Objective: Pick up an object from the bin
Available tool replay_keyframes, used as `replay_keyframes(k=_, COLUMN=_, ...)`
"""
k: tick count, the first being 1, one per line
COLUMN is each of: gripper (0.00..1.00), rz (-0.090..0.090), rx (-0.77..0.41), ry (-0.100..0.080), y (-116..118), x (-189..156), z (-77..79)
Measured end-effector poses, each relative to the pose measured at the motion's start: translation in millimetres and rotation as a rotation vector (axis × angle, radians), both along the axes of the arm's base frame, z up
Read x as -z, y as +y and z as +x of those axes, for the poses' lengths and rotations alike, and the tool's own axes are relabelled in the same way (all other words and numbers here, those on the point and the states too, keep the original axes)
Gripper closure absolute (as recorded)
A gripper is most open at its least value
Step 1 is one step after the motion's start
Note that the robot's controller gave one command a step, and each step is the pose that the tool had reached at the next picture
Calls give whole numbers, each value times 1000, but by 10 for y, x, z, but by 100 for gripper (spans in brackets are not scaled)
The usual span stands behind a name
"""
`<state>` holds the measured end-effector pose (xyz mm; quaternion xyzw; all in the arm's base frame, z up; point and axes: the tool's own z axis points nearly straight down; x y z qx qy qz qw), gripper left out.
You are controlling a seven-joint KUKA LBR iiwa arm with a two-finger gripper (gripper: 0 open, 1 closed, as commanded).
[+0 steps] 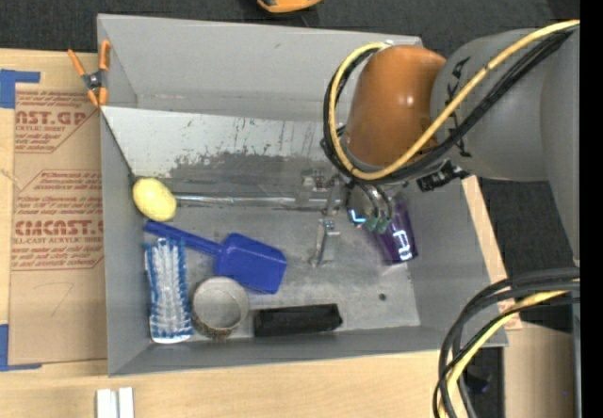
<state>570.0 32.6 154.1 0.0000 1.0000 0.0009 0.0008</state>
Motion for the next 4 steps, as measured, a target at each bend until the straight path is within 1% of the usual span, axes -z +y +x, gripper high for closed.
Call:
replay_keyframes(k=1, gripper=0, rz=0, rx=0, ry=0, y=0, x=0, z=0)
replay_keyframes(k=2, gripper=0, rz=0, rx=-216, ry=1, y=41, x=498, z=-337)
replay_keyframes(k=3, gripper=0, rz=1, rx=8, ry=-4, y=139, x=849, z=-95)
replay_keyframes(k=4, gripper=0, rz=0, rx=-504, ry=-10, y=431, x=800, z=-162)
